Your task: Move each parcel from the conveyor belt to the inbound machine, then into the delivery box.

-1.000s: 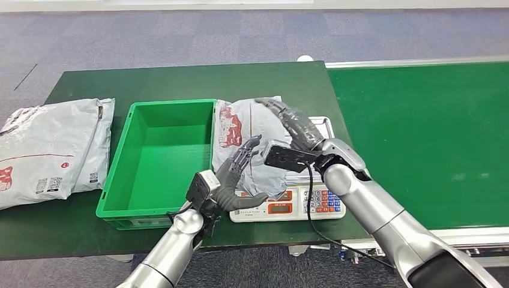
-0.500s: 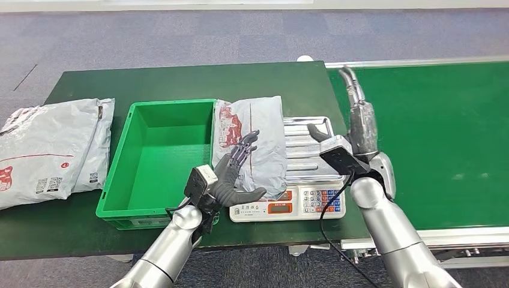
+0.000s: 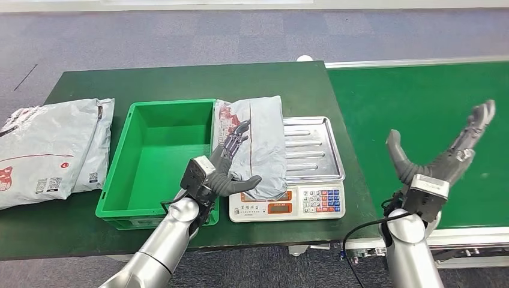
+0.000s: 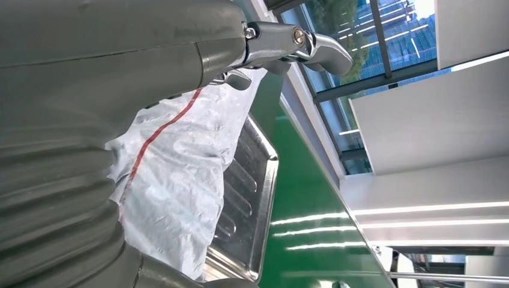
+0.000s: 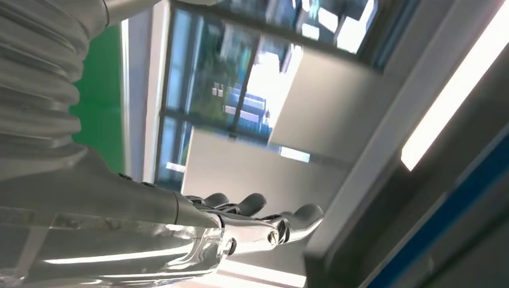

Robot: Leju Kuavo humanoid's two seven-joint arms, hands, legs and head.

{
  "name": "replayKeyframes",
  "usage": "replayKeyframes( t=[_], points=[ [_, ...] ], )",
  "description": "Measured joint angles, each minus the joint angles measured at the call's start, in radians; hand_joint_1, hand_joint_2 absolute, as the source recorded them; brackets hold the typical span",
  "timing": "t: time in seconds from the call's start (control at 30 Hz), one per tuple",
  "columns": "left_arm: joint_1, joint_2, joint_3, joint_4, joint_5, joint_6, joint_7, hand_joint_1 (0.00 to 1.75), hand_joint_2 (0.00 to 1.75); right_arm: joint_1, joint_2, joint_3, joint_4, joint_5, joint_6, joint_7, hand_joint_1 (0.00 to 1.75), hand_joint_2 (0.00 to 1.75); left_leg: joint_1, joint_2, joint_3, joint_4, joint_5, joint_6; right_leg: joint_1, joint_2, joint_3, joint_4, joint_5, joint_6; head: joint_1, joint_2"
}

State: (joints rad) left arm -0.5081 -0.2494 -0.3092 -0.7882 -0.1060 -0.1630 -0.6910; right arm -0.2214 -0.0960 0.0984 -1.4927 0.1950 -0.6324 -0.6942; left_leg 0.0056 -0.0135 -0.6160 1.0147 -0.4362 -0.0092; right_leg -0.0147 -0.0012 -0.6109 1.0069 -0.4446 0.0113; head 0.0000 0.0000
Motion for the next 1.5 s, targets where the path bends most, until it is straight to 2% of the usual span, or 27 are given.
replayKeyframes(
  t=[0.17, 0.3, 0.4, 0.53, 0.67, 0.9, 1.13, 1.5],
  points=[
    [-0.022, -0.001, 0.000, 0.018, -0.028, 0.029, 0.008, 0.00, 1.75, 0.030, 0.014, -0.019, -0.046, -0.018, -0.002, -0.005, 0.00, 1.75, 0.000, 0.002, 0.000, 0.000, 0.000, 0.000, 0.000, 0.002, 0.000, 0.000, 0.000, 0.000, 0.000, 0.000],
    [-0.053, -0.001, 0.000, 0.041, -0.116, 0.100, 0.051, 0.00, 1.75, 0.026, 0.017, -0.020, -0.043, -0.032, 0.049, -0.005, 0.00, 1.75, 0.000, 0.002, 0.000, 0.000, 0.000, 0.000, 0.000, 0.002, 0.000, 0.000, 0.001, 0.000, 0.000, 0.000],
    [-0.109, -0.007, -0.012, 0.086, -0.227, 0.179, 0.134, 0.00, 1.75, 0.003, 0.023, -0.019, -0.026, -0.024, 0.073, -0.005, 0.00, 1.75, 0.000, 0.002, 0.000, 0.000, 0.001, 0.000, 0.000, 0.002, 0.000, 0.000, 0.001, 0.000, 0.000, 0.000],
    [-0.201, -0.031, -0.055, 0.177, -0.386, 0.269, 0.292, 0.00, 1.75, -0.030, 0.026, -0.013, -0.005, -0.011, 0.080, -0.005, 0.00, 1.75, 0.000, 0.001, 0.000, 0.000, 0.002, 0.001, 0.000, 0.001, 0.001, 0.000, 0.002, 0.001, 0.000, 0.000],
    [-0.253, -0.054, -0.091, 0.246, -0.455, 0.297, 0.361, 0.00, 1.75, -0.045, 0.028, -0.011, 0.014, -0.014, 0.085, -0.004, 0.00, 1.75, 0.000, 0.001, 0.000, 0.000, 0.002, 0.001, -0.001, 0.001, 0.001, 0.000, 0.002, 0.001, 0.000, 0.000],
    [-0.292, -0.089, -0.175, 0.339, -0.571, 0.241, 0.442, 0.00, 1.75, -0.063, 0.027, -0.011, 0.067, -0.057, 0.138, -0.003, 0.00, 1.75, 0.000, 0.001, 0.000, 0.000, 0.001, 0.001, 0.000, 0.001, 0.000, 0.000, 0.002, 0.001, 0.000, 0.000],
    [-0.298, -0.106, -0.230, 0.381, -0.602, 0.192, 0.450, 0.00, 1.75, -0.060, 0.020, -0.011, 0.084, -0.064, 0.140, -0.004, 0.00, 1.75, 0.000, 0.001, 0.000, 0.000, 0.001, 0.001, 0.000, 0.001, 0.000, 0.000, 0.002, 0.001, 0.000, 0.000],
    [-0.299, -0.108, -0.317, 0.408, -0.679, 0.190, 0.470, 0.00, 1.75, -0.056, 0.012, -0.011, 0.085, -0.054, 0.145, 0.002, 0.00, 1.75, 0.000, 0.001, 0.000, 0.000, 0.001, 0.001, -0.001, 0.001, 0.000, 0.000, 0.002, 0.001, 0.000, 0.000]
  ],
)
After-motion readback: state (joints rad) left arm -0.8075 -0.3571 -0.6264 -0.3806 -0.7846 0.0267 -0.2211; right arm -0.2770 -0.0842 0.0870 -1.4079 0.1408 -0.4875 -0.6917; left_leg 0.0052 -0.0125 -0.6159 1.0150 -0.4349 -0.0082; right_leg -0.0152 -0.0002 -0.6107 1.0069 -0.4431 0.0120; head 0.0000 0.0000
